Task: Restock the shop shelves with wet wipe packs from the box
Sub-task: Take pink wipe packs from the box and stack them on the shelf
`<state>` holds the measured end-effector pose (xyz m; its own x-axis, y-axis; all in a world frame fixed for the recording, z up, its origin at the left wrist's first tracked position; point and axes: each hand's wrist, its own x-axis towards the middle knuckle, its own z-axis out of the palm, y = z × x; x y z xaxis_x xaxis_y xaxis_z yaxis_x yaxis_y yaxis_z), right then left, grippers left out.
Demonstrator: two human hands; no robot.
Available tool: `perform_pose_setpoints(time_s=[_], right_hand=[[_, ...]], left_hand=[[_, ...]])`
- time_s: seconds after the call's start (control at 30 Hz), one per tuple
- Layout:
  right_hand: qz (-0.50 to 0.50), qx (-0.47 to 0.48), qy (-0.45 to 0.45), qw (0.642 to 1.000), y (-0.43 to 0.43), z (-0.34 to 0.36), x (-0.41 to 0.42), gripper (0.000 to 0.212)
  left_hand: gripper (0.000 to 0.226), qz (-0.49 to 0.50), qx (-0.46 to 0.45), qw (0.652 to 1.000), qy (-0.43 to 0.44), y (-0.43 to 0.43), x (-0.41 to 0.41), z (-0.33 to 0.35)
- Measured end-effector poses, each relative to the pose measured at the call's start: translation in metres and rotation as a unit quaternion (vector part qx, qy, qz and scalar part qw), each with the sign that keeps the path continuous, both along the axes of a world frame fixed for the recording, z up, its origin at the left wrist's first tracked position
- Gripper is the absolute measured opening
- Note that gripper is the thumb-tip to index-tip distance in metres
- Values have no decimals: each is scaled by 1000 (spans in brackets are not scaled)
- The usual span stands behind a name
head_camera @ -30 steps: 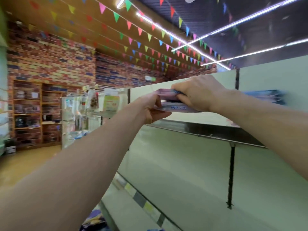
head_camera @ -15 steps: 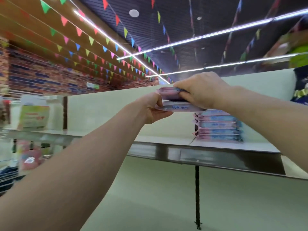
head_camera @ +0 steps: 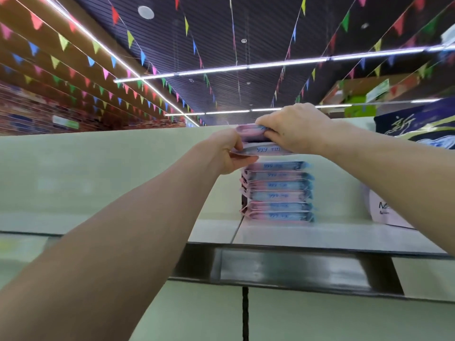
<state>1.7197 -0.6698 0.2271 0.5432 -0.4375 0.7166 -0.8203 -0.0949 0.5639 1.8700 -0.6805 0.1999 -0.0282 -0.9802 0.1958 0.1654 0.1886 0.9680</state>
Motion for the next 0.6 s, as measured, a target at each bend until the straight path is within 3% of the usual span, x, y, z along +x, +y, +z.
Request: perform_pose_setpoints(time_s=[0.27, 0.6], right_hand=[[-14, 30, -8, 999, -35, 12, -15, 33], [-24, 40, -19, 999, -55, 13, -20, 34]], left_hand=[[12, 3, 25, 1000, -18, -32, -16, 13], [16, 41, 42, 990, -127, -44, -24, 19]])
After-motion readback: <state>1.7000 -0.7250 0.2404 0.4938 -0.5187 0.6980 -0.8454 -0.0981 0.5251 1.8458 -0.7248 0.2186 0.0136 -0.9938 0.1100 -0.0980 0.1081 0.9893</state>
